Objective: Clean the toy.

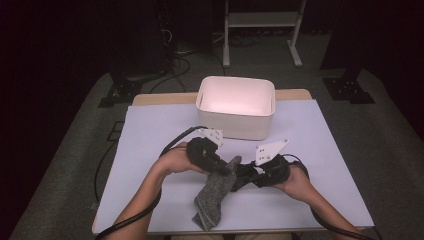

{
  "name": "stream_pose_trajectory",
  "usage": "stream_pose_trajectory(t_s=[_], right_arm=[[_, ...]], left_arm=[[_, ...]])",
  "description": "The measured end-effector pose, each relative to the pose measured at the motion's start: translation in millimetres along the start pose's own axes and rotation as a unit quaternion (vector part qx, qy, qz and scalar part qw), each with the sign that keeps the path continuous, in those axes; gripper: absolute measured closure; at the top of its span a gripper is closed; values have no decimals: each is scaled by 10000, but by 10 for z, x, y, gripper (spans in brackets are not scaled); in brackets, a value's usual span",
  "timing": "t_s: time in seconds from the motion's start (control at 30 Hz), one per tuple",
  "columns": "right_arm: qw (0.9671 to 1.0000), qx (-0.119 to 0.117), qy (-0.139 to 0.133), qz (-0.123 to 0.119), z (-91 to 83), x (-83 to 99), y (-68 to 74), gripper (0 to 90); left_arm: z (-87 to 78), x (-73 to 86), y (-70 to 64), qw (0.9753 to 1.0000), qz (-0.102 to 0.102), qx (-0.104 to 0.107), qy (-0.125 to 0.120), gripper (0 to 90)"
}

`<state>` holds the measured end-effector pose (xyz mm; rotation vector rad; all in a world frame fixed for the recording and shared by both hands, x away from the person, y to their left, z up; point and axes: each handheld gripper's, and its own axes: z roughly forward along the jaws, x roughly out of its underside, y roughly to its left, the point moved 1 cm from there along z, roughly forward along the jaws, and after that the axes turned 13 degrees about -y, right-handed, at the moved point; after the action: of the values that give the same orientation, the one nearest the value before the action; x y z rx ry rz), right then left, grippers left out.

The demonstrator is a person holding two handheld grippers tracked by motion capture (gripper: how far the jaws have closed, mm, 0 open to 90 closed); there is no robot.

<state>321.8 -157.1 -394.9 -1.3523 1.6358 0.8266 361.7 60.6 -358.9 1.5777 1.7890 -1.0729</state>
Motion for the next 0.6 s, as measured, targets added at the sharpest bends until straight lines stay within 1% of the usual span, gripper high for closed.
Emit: stream_pose_trajectory(t_s=[0.03, 0.07, 0.1, 0.13, 0.17, 0.2, 0.23, 0.27, 0.4, 0.6], right_arm=[[10000, -12, -37, 9, -18, 30, 0, 610], [10000, -24, -45, 3, -29, 43, 1, 610], [10000, -9, -52, 6, -39, 54, 6, 610], [10000, -4, -59, 15, -51, 66, 7, 610], [10000, -4, -59, 15, -51, 66, 7, 610], [10000, -2, -62, 21, -64, 79, 7, 610], [10000, 1, -96, 25, -88, 113, 8, 610], [9999, 8, -114, 48, -99, 130, 5, 609], [9999, 15, -141, 86, -140, 183, 10, 609], [9996, 34, -209, 161, -198, 280, 13, 609]], left_arm=[[11, 0, 5, 10000, 12, 12, 18, 771], [45, 19, 16, 9997, 20, -79, 222, 772], [69, 51, 34, 9994, -6, -117, 322, 772], [91, 90, 50, 9993, -75, -114, 346, 771], [91, 90, 50, 9993, -75, -114, 346, 772], [106, 125, 67, 9992, -119, -114, 373, 772], [116, 172, 85, 9995, -201, -83, 248, 771], [116, 172, 85, 9995, -201, -83, 248, 772], [140, 214, 101, 9990, -234, -130, 353, 771], [164, 231, 109, 9989, -268, -126, 362, 769]])
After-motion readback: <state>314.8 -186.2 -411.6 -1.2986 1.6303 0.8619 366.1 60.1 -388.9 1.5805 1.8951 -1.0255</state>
